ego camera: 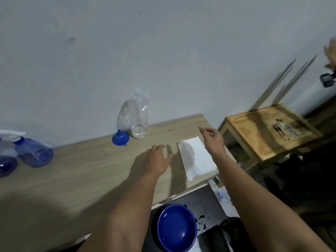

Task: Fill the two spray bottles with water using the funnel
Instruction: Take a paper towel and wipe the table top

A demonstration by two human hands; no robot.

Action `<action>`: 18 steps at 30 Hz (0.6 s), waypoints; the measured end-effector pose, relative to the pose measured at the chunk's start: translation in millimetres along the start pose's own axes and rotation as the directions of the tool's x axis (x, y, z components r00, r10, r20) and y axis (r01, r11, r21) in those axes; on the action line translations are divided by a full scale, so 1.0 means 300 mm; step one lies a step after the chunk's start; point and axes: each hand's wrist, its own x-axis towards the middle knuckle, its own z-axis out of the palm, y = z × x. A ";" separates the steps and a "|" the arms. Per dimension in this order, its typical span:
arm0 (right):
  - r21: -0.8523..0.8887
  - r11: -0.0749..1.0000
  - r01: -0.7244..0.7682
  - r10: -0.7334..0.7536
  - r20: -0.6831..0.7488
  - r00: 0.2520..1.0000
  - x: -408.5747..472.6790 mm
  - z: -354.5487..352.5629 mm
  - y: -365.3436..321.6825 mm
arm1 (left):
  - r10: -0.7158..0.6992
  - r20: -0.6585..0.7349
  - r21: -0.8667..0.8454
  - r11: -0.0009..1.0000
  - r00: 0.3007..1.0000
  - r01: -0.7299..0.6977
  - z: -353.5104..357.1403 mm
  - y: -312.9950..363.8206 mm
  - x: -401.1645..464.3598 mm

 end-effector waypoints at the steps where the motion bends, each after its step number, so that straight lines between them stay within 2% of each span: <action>1: 0.008 1.000 -0.014 0.015 -0.021 1.000 0.000 -0.033 0.011 | 0.002 0.030 -0.027 1.000 1.000 -0.001 0.019 0.022 -0.001; 6: 0.064 0.995 -0.074 0.077 -0.046 0.996 0.030 -0.132 0.086 | -0.026 0.222 -0.127 0.990 0.975 0.055 0.116 0.113 -0.025; 9: 0.054 0.994 -0.097 0.098 -0.010 0.995 0.080 -0.148 0.141 | -0.053 0.267 -0.098 0.992 0.962 0.082 0.181 0.160 -0.032; 13: 0.008 0.994 -0.112 0.111 0.065 0.992 0.167 -0.155 0.209 | -0.145 0.255 -0.045 0.986 0.956 0.161 0.261 0.214 -0.034; 18: -0.036 0.996 -0.078 0.083 0.161 0.983 0.244 -0.183 0.236 | -0.304 0.148 -0.136 0.936 0.941 0.323 0.329 0.296 -0.015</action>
